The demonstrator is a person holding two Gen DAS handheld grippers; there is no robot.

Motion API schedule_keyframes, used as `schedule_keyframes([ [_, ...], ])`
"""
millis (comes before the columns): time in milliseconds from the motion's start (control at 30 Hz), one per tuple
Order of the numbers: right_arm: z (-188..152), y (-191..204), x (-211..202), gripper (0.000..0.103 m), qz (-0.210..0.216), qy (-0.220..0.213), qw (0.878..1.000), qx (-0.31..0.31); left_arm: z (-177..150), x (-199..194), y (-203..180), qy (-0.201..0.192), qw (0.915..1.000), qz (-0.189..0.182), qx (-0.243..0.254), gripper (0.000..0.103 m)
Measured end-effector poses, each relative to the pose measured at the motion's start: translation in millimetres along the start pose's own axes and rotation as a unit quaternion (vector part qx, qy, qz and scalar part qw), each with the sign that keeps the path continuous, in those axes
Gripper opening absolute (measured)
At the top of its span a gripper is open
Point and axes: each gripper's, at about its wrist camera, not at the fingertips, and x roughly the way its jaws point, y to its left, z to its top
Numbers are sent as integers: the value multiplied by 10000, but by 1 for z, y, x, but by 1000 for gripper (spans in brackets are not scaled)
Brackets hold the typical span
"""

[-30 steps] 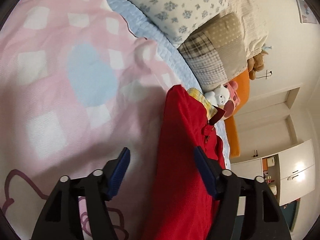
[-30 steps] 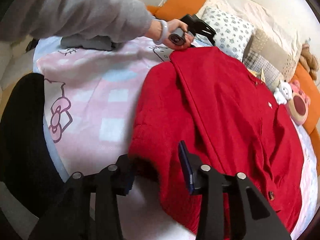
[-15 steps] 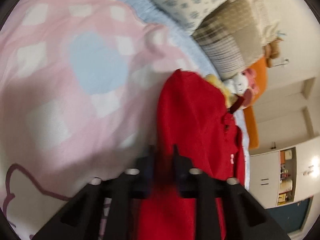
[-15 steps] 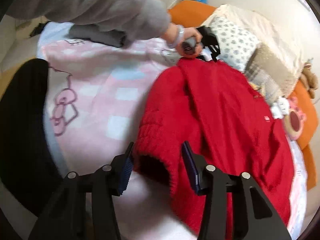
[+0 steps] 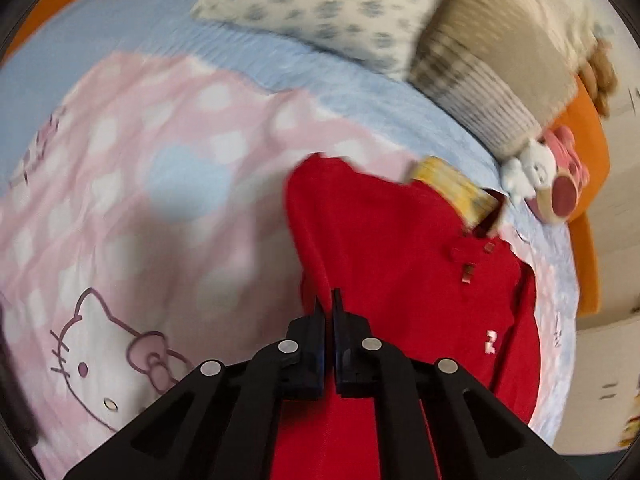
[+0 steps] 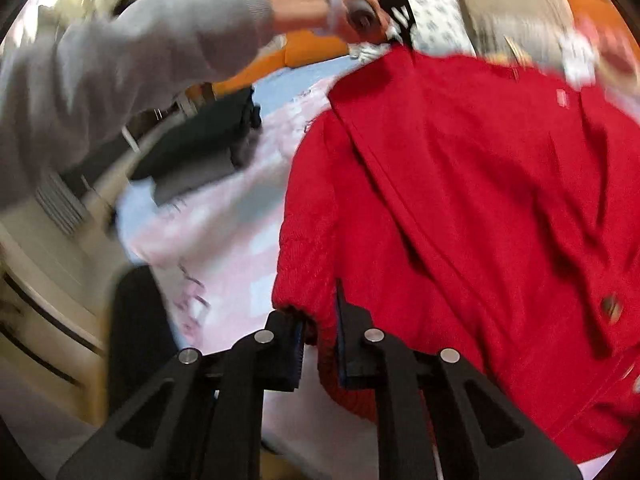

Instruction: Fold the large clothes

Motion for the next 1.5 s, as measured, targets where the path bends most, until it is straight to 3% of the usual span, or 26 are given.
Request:
schedule_keyframes([
  [100, -2, -32, -20, 12, 634, -251, 9940, 856, -3, -10, -46, -106, 9997, 40, 237, 8],
  [233, -19, -79, -44, 12, 1201, -504, 9729, 1913, -9, 10, -107, -43, 9990, 14, 442, 8],
  [333, -36, -103, -52, 12, 1292, -572, 9599, 2422, -17, 40, -136, 93, 9987, 27, 495, 8],
  [433, -59, -127, -45, 12, 1541, -509, 9371, 3091, -27, 77, -149, 322, 9985, 40, 436, 8],
  [533, -67, -131, -38, 12, 1628, -490, 9302, 3253, -38, 114, -154, 449, 9978, 229, 434, 9],
  [633, -63, -125, -39, 13, 1528, -445, 9385, 3063, -46, 127, -150, 408, 9982, 118, 420, 15],
  [700, -60, -123, -41, 18, 1472, -413, 9445, 2909, -43, 121, -151, 501, 9971, -176, 542, 34],
  [867, -38, -106, -55, 42, 1048, 30, 9732, 2048, -38, 68, -154, 522, 9914, -584, 1048, 61],
  [967, -26, -98, -83, 53, 585, 50, 9870, 1493, -40, 26, -152, 308, 9860, -575, 1534, 67],
  [1133, 10, -100, -112, 52, 460, -248, 9923, 1121, -62, -2, -142, 447, 9712, -744, 2217, 67],
  [1200, 24, -105, -115, 49, 454, -452, 9935, 944, -74, 3, -140, 539, 9641, -567, 2537, 67],
  [1367, 90, -109, -75, 46, -155, -596, 9976, 312, -99, 39, -126, 803, 9512, 54, 2980, 66],
  [1500, 122, -128, -18, 37, -290, -233, 9984, 419, -112, 72, -98, 833, 9477, 408, 3054, 67],
])
